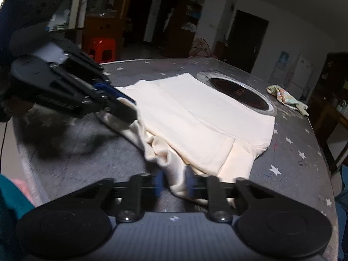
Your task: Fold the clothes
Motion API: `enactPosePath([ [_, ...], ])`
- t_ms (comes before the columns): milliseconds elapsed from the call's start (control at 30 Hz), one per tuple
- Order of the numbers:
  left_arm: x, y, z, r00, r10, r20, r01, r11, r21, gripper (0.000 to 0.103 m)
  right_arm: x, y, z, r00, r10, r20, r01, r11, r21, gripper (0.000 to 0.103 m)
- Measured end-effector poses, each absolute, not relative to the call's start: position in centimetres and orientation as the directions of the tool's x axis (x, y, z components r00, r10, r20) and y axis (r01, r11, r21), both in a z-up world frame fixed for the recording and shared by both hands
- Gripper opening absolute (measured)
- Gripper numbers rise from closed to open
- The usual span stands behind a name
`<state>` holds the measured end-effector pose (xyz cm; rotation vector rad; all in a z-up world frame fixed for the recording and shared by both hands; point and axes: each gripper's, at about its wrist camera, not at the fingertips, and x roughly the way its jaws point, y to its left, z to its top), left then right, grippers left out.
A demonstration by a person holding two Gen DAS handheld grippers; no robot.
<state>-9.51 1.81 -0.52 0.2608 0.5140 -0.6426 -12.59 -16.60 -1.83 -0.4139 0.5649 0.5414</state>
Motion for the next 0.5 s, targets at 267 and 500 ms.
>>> enactPosePath([
  [267,-11.7,2.6,-1.0,0.708,-0.48,-0.518,0.638,0.749,0.178,0.048,-10.9,-18.0,0.2,0.706,0.397,-0.586,-0.553,0.827,-0.105,0.007],
  [500,-11.2,2.2,-1.9,0.734,-0.44,-0.518,0.629,0.728,0.273,0.046,-9.9,-18.2,1.1,0.716,0.401,-0.572,-0.538,0.838,-0.086,0.007],
])
